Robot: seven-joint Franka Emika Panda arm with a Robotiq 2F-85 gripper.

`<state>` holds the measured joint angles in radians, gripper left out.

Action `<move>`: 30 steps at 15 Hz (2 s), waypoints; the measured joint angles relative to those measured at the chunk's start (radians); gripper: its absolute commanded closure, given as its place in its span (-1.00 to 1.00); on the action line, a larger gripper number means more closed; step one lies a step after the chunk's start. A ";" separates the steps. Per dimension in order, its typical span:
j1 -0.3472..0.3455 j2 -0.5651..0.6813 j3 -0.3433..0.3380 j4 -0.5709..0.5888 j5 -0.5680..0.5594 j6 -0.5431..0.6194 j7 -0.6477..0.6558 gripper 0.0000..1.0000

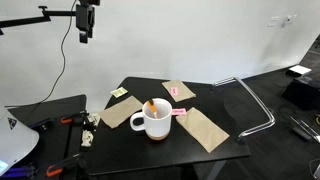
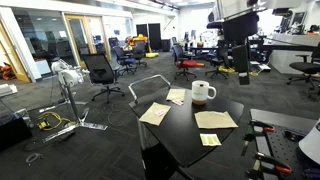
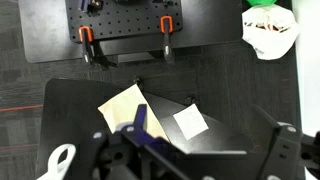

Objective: Remove the object from the cup and put it on the table

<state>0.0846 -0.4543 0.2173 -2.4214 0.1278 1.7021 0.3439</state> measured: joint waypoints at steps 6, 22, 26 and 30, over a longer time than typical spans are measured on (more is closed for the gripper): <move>0.000 0.000 0.000 0.000 0.000 0.000 0.000 -1.00; -0.076 -0.033 -0.079 0.092 -0.026 0.099 0.038 -1.00; -0.135 -0.047 -0.128 0.146 -0.031 0.100 0.080 -1.00; -0.194 -0.047 -0.173 0.172 -0.030 0.103 0.142 -1.00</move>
<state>-0.1092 -0.5009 0.0445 -2.2493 0.0975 1.8048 0.4861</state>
